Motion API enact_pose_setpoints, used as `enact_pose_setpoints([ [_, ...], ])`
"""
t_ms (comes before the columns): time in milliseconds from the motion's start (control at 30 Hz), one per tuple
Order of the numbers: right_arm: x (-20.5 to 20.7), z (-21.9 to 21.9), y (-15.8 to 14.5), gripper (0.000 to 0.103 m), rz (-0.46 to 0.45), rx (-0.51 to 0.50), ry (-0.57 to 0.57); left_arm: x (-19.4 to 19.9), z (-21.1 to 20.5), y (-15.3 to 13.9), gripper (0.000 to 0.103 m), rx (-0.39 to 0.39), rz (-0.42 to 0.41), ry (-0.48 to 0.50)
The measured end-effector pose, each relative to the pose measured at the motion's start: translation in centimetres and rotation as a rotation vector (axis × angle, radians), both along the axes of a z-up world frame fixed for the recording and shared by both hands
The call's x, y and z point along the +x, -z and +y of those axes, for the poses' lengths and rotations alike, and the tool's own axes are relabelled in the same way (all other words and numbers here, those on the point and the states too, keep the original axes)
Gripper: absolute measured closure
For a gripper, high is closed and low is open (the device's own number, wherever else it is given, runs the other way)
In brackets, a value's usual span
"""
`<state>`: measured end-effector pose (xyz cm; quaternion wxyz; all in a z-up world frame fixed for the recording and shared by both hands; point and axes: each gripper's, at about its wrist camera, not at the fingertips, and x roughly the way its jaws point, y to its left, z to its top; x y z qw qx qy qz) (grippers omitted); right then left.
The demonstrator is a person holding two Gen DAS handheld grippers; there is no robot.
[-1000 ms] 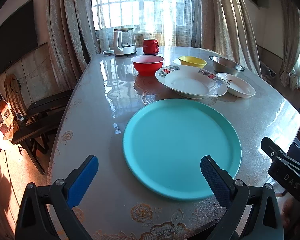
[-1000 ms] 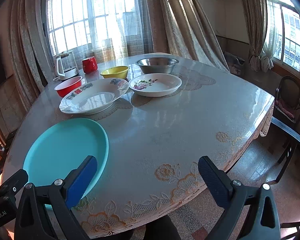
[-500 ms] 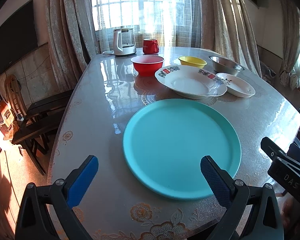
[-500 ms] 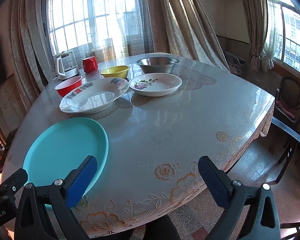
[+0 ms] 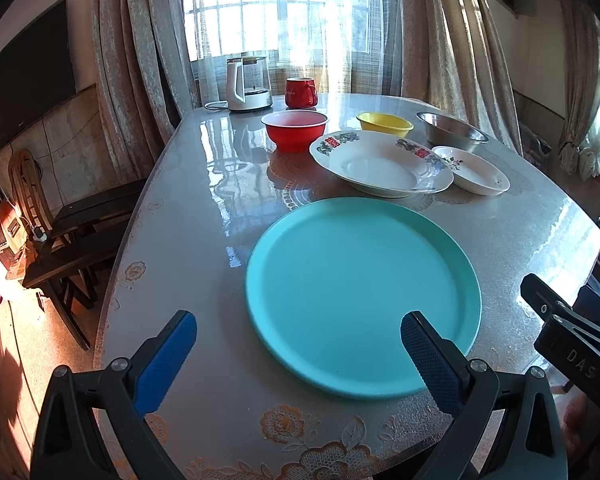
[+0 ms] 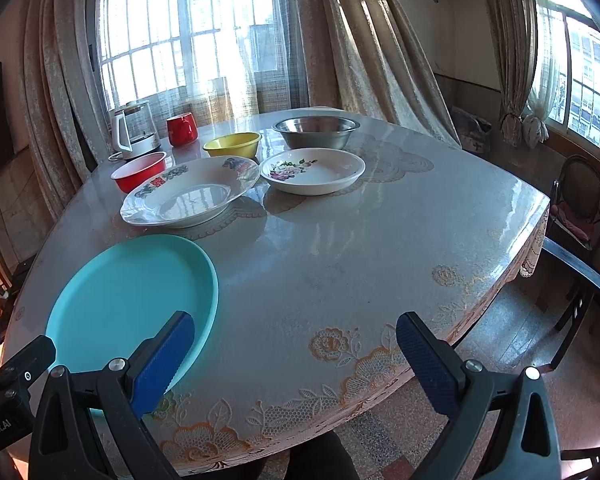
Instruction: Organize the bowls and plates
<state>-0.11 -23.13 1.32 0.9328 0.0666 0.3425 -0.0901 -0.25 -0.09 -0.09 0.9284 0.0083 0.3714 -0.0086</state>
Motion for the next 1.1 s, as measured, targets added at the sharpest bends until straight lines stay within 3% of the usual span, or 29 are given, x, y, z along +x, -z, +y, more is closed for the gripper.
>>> enact_pose_setpoints([
  [633,-0.08,-0.43,0.01,0.000,-0.020,0.007,0.013,0.02,-0.31,0.21,0.000,0.005,0.005,0.004],
  [900,-0.50,0.32,-0.53,0.000,-0.070,-0.009,-0.036,0.18,-0.23,0.30,0.000,-0.001,0.012,0.002],
  [1100,-0.18,0.39,-0.31,0.000,-0.059,0.001,-0.055,0.24,-0.16,0.33,0.000,-0.002,0.013,0.001],
])
